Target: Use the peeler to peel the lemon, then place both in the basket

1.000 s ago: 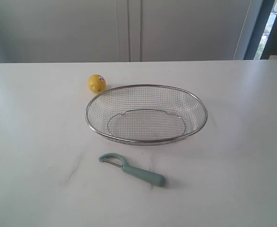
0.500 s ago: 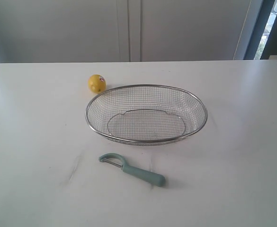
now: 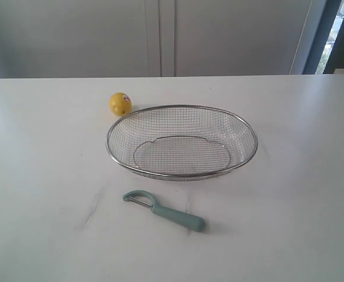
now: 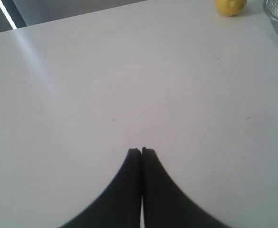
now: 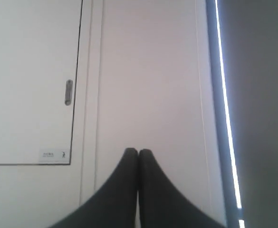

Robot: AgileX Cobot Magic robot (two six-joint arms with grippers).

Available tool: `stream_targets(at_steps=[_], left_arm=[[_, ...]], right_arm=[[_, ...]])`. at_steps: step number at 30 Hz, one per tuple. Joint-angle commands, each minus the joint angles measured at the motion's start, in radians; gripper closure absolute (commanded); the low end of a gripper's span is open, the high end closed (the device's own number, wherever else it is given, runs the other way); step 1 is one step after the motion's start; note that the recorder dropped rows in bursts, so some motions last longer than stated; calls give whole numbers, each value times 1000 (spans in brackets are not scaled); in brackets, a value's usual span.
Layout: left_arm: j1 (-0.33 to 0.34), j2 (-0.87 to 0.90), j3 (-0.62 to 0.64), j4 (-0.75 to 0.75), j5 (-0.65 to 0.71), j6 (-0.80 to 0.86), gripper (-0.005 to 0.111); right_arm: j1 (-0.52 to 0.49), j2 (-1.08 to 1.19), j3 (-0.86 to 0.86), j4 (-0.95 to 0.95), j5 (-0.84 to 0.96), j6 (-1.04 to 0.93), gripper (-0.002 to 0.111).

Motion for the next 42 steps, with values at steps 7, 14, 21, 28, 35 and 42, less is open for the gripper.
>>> stream_targets(at_steps=[7,14,21,28,35,42], left_arm=[[2,-4,3,-6,0,-1,107],[2,-4,3,-6,0,-1,107],[2,-4,3,-6,0,-1,107],[2,-4,3,-6,0,-1,107],[2,-4,3,-6,0,-1,107],[2,-4,3,-6,0,-1,107]], right_arm=[[2,-5,1,132,33,-12,108],[2,162,-36,132,17,-45,108],[2,384,-148,92,79,-43,108],[2,584,-292,92,222,-43,108],[2,655,-353,98,366,-45,108],[2,679,-489,98,656,-45,108]])
